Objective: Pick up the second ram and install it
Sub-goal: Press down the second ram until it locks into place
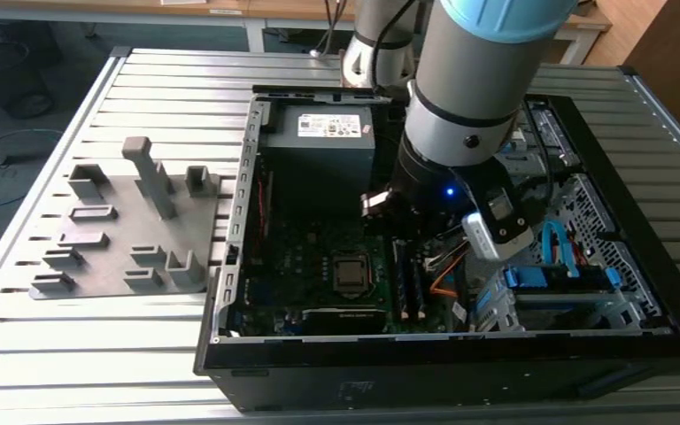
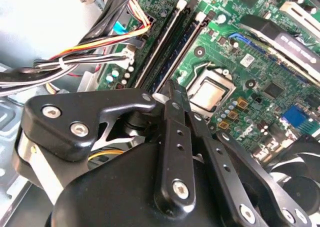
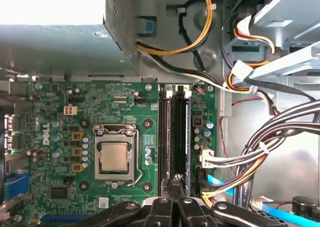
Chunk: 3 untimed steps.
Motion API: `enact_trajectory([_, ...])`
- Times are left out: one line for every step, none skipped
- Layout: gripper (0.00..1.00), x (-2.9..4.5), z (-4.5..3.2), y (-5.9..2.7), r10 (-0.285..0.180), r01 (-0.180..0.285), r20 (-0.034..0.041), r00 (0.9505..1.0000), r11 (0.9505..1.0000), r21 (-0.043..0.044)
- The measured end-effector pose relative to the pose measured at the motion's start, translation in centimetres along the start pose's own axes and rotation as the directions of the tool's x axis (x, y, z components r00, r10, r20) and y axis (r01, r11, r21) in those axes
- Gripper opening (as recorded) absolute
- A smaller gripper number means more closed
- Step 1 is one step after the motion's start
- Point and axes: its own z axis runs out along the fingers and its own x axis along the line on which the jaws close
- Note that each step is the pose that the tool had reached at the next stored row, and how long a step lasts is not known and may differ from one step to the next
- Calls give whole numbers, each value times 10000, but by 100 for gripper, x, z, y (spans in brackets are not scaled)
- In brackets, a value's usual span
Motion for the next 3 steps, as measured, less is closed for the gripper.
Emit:
enact_trajectory([10,0,-1,0,0,0,-1,10000,10000,2])
enact_trajectory([10,0,-2,0,0,0,0,10000,10000,2])
enact_trajectory([10,0,-2,0,0,0,0,10000,10000,2])
